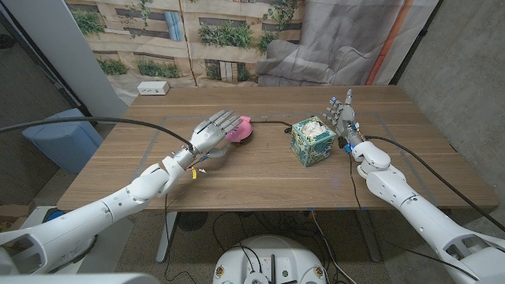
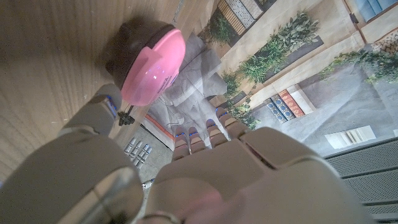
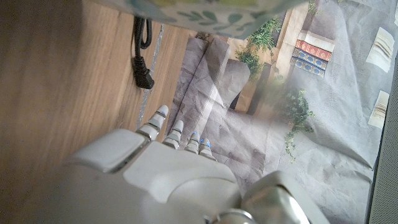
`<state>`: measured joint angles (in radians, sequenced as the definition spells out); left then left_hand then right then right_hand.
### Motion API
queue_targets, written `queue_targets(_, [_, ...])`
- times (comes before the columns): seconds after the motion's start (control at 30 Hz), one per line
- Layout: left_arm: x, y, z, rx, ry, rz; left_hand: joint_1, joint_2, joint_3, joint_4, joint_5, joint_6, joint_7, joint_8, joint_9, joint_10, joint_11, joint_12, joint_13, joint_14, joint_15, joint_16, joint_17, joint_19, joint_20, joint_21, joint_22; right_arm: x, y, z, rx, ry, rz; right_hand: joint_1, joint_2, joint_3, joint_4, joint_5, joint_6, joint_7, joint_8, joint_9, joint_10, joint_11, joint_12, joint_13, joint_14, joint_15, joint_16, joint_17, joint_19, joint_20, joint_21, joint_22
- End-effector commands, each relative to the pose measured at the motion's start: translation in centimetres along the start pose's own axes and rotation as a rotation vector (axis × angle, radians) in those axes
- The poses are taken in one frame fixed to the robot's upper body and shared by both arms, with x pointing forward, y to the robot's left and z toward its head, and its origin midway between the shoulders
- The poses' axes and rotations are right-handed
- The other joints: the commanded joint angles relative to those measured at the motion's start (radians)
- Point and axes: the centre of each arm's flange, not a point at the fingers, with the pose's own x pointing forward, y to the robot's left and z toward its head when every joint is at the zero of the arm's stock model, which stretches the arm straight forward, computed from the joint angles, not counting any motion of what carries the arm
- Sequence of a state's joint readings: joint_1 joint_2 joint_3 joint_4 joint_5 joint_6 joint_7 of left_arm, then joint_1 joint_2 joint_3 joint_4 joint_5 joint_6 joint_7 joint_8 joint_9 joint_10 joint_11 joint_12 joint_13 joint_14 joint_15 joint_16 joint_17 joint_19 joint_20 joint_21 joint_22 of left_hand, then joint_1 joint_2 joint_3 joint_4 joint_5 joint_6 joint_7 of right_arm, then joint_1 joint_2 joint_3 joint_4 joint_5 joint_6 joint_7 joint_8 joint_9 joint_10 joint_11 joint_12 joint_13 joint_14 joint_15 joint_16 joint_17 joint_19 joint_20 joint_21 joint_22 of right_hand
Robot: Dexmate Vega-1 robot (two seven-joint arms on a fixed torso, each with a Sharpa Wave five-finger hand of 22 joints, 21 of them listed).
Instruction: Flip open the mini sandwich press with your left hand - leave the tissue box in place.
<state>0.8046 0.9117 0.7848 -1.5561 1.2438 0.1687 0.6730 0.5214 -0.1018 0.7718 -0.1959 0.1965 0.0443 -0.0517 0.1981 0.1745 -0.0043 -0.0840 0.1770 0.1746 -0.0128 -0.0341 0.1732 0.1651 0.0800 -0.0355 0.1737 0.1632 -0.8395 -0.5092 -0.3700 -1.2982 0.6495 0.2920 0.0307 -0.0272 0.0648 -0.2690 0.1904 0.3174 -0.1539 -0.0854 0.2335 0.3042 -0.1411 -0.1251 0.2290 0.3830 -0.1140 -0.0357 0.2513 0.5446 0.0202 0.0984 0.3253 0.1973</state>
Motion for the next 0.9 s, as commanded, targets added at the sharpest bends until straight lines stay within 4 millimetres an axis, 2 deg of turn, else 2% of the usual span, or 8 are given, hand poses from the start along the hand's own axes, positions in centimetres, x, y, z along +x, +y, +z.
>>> queue_targets(0.03, [0.0,-1.0,0.5,0.013,0.041,0.011,0.015,0.001,-0.003,0.004,0.003,0.009,0.003,0.008,0.004,0.000,0.001,0.006,0.001,0.001,-0.026,0.002,0.002,0.002,-0.052,0.005,0.000,0.0,0.0,0.0,0.000,0.000,0.000,0.004,0.088,-0.007,-0.001,0.007,-0.006,-0.002,0.001,0.003,-0.006,0.003,0.004,0.002,-0.006,-0.020,0.005,0.001,0.005,0.007,-0.003,0.003])
queue_targets(0.9, [1.1,-1.9,1.3,-0.020,0.153,-0.051,0.046,-0.010,-0.008,0.006,0.002,0.041,0.009,0.021,0.003,0.010,0.006,0.011,0.001,0.007,-0.022,0.004,0.002,0.005,-0.047,0.006,0.000,0.0,0.0,0.0,0.000,0.000,0.000,0.004,0.088,-0.008,-0.001,0.008,-0.006,-0.002,0.001,0.004,-0.007,0.002,0.003,0.003,-0.007,-0.020,0.005,0.002,0.006,0.007,-0.006,0.003])
